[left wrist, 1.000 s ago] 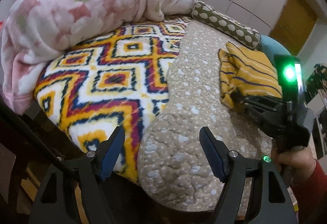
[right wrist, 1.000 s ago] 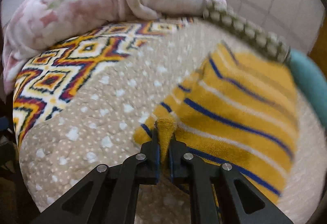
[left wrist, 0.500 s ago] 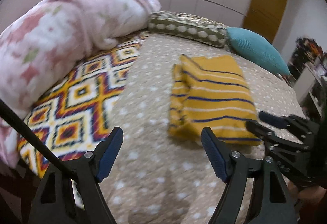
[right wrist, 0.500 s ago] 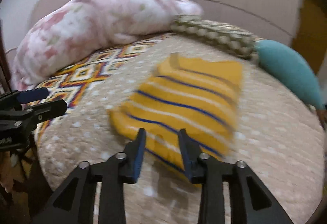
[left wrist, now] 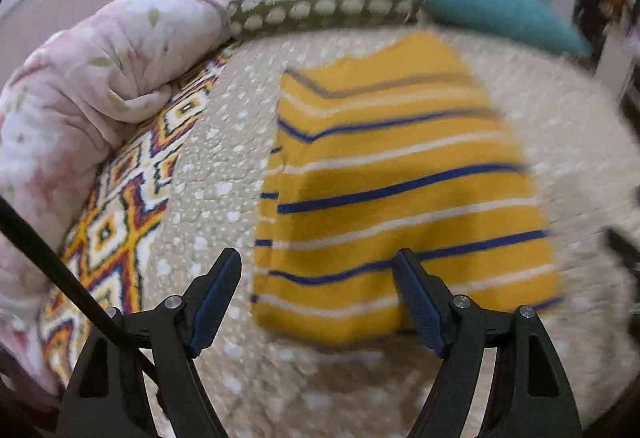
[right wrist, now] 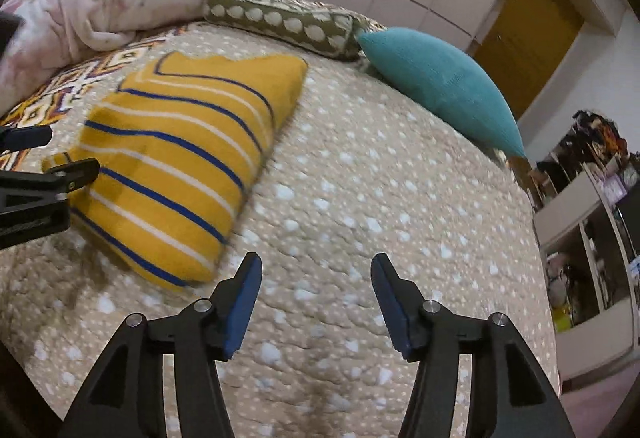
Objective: Fold small clothes
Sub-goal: 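Open the right gripper and withdraw it from the sweater, then grasp one end of the folded sweater with both grippers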
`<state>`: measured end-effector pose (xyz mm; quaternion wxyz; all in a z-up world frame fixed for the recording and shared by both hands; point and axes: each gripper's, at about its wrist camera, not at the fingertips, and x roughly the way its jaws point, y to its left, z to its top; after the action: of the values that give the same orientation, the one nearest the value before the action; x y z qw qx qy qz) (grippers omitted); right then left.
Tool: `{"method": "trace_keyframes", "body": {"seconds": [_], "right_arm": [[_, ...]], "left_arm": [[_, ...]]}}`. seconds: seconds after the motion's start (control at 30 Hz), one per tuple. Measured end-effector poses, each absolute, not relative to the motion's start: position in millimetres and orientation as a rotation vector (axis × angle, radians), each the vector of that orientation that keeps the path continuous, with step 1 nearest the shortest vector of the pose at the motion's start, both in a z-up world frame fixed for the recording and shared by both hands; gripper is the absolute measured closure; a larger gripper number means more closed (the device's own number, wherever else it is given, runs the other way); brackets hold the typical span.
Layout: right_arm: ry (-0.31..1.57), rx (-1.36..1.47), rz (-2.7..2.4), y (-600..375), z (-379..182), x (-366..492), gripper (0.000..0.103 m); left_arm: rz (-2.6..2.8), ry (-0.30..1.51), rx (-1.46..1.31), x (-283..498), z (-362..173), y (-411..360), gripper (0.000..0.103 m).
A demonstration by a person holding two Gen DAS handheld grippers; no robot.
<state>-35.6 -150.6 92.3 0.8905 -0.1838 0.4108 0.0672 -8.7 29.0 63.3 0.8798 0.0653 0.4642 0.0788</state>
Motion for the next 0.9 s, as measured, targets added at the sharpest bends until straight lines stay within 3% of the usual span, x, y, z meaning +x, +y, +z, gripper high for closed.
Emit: {"method": "trace_keyframes", "body": {"seconds": [0.2, 0.4, 0.53, 0.77, 0.9], "right_arm": [[0.87, -0.335, 0.155, -163, 85, -25, 0.032], [0.905, -0.102, 0.308, -182, 78, 6, 0.03], [0.898, 0.146, 0.459, -196, 69, 33, 0.025], [0.975, 0.461, 0.619, -180, 28, 99, 0.024], [0.985, 0.547, 0.682, -159, 14, 125, 0.024]], "left_arm": [[0.174, 1.046, 0.169, 11, 45, 33, 0.024], [0.053, 0.93, -0.042, 0, 87, 63, 0.026], [0.006, 0.867, -0.156, 8, 99, 91, 0.015], [-0.124, 0.926, -0.175, 50, 63, 106, 0.014], [-0.218, 0.979, -0.342, 67, 39, 115, 0.012]]}}
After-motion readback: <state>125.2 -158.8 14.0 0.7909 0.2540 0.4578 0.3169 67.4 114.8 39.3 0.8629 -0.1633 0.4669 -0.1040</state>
